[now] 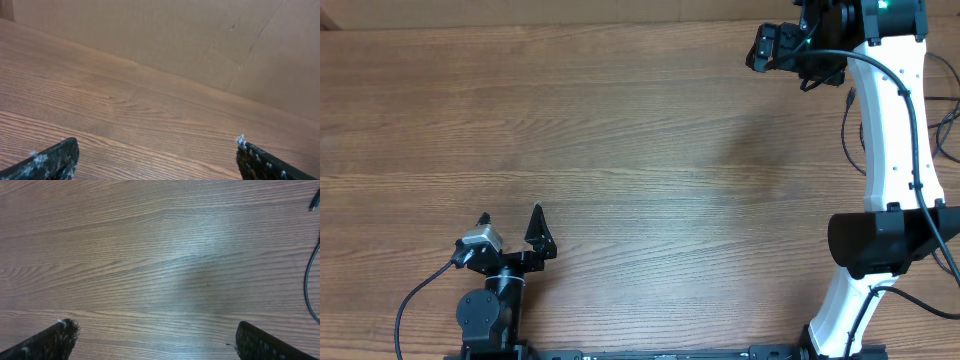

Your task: Untangle cables

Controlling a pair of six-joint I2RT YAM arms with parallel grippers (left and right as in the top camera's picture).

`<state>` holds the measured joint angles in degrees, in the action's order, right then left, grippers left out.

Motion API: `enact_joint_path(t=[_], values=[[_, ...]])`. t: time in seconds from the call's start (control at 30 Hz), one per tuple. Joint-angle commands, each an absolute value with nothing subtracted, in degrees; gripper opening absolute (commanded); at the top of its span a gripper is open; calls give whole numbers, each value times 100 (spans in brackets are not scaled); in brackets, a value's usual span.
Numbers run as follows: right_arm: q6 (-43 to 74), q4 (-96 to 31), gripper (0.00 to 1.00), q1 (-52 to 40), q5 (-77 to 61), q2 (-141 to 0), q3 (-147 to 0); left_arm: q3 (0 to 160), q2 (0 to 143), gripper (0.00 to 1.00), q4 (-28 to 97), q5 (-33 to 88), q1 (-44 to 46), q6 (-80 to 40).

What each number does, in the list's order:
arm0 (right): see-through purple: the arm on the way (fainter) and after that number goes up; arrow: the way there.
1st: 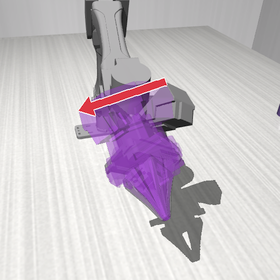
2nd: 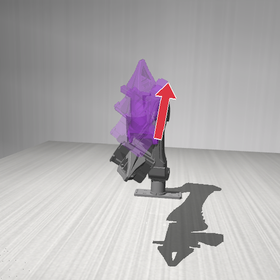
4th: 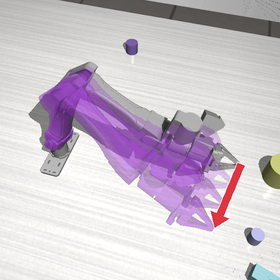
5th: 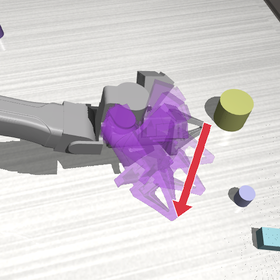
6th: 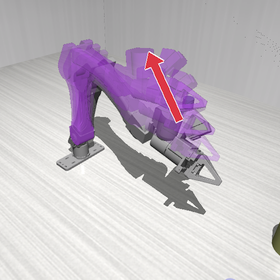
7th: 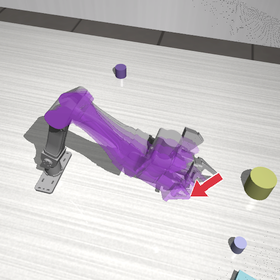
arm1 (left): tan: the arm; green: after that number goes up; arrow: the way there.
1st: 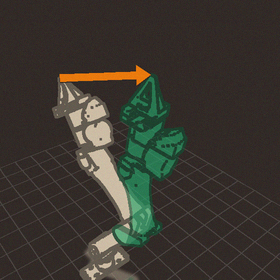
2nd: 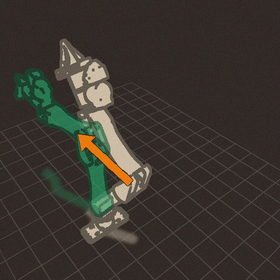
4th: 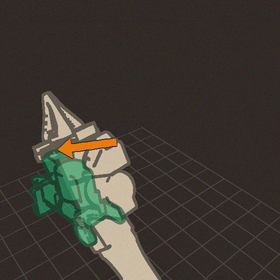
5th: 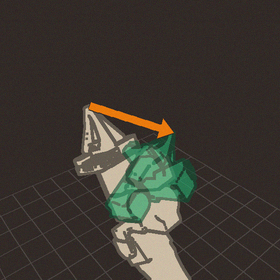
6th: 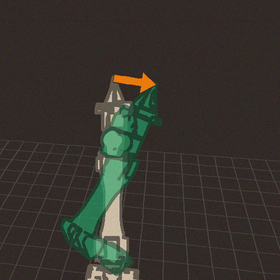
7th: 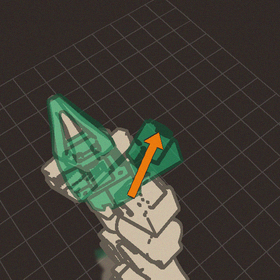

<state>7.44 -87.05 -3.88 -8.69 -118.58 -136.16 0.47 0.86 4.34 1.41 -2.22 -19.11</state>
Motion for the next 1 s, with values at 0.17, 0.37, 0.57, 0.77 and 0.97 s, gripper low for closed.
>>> enact_joint_path(t=[0.17, 0.37, 0.57, 0.77, 0.97], values=[[729, -8689, 100, -390, -847, -11832, -13655, 30, 25, 100, 449, 86, -180, -1780], [729, -8689, 100, -390, -847, -11832, -13655, 30, 25, 100, 449, 86, -180, -1780], [729, -8689, 100, -379, -845, -11852, -13655, 30, 25, 100, 449, 86, -180, -1780], [729, -8626, 100, -390, -716, -11649, -13655, 30, 25, 99, 449, 86, -180, -1780], [749, -7693, 100, -589, -716, -10842, -13655, 30, 25, 100, 449, 86, -180, -1780]])
